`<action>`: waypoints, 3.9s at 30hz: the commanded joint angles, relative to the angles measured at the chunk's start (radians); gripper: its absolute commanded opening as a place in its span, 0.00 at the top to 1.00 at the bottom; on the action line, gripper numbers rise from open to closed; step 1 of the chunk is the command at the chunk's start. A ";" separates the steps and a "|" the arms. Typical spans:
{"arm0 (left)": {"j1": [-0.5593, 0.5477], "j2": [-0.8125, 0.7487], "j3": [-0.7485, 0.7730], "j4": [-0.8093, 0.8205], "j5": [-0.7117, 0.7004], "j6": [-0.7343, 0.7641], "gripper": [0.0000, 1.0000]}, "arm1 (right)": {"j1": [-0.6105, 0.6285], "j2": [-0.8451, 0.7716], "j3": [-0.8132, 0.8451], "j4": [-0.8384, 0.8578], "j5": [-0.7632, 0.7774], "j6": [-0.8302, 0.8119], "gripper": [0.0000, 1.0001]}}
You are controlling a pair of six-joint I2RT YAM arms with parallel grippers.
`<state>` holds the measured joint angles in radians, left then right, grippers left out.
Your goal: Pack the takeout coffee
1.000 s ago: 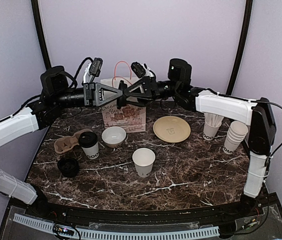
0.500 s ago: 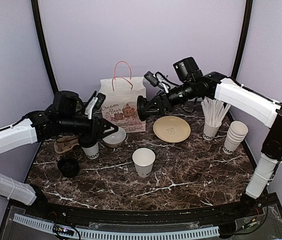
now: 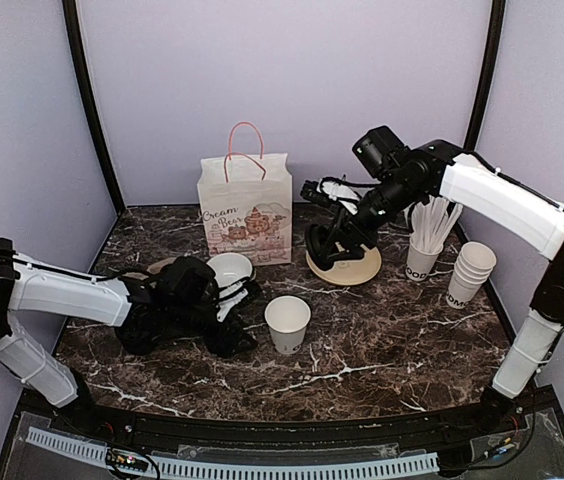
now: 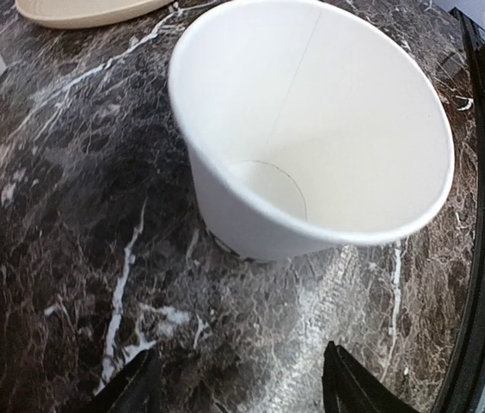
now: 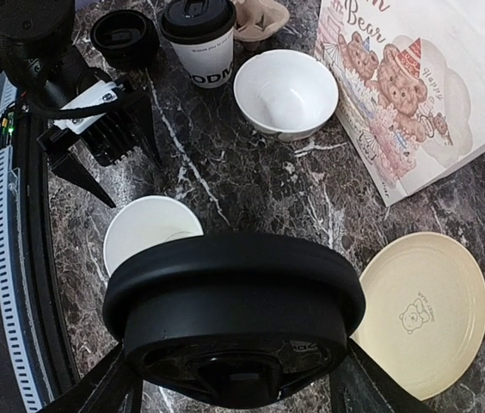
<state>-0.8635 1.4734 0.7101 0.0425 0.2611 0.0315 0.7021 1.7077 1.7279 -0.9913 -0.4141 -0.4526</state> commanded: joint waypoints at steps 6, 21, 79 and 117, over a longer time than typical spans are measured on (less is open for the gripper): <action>-0.008 0.182 0.014 0.282 0.072 0.174 0.35 | 0.007 -0.027 0.012 -0.058 0.014 -0.051 0.37; -0.025 0.379 0.105 0.414 0.169 0.245 0.46 | 0.013 -0.013 -0.002 -0.077 0.020 -0.066 0.38; -0.062 -0.360 -0.273 0.301 -0.225 -0.054 0.34 | 0.238 0.230 0.115 -0.263 0.295 -0.189 0.38; -0.061 -0.078 0.139 0.030 -0.286 -0.601 0.29 | -0.016 -0.019 -0.036 0.020 0.020 0.061 0.23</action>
<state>-0.9230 1.3323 0.7456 0.1635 -0.0650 -0.3294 0.8371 1.7927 1.8069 -1.1786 -0.2272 -0.5701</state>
